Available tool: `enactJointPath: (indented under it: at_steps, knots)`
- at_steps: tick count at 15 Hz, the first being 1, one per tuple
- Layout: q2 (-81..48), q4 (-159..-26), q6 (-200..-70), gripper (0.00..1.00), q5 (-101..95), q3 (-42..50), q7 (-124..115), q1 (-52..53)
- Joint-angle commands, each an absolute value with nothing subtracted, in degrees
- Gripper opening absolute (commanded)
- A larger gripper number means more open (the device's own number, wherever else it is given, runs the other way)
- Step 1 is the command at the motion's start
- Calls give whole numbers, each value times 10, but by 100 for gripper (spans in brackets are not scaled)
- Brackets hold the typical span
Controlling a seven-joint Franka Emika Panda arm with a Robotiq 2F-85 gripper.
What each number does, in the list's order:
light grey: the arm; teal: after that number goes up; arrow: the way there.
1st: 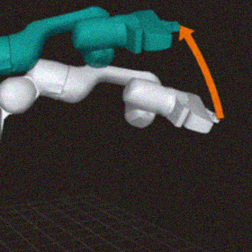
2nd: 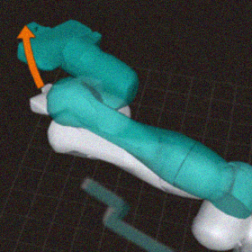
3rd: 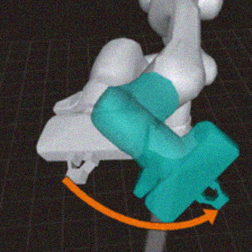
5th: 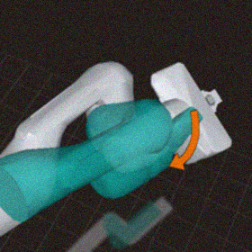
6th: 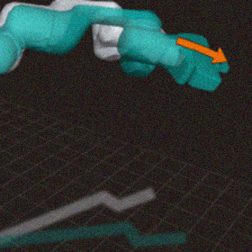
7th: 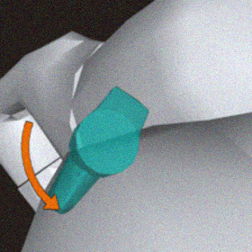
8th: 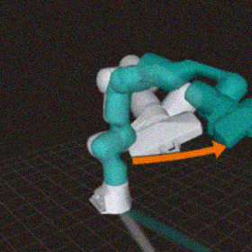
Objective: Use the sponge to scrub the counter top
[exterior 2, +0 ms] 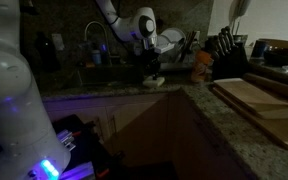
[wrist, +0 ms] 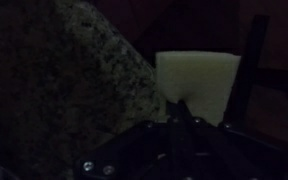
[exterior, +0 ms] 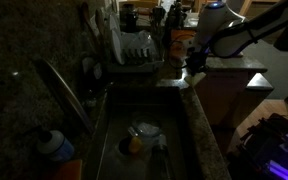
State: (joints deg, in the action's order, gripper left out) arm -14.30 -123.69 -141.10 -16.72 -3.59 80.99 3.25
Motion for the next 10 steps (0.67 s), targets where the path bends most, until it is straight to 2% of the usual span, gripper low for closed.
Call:
enactJointPath:
  at_steps: [1, 6, 10]
  knots:
    - [-171, -1226, -1400, 1, -77, -80, 932, 4]
    - [-198, -1227, -1389, 1, -63, -93, 1001, 13]
    - [-196, -1259, -1406, 1, -128, -100, 1017, 50]
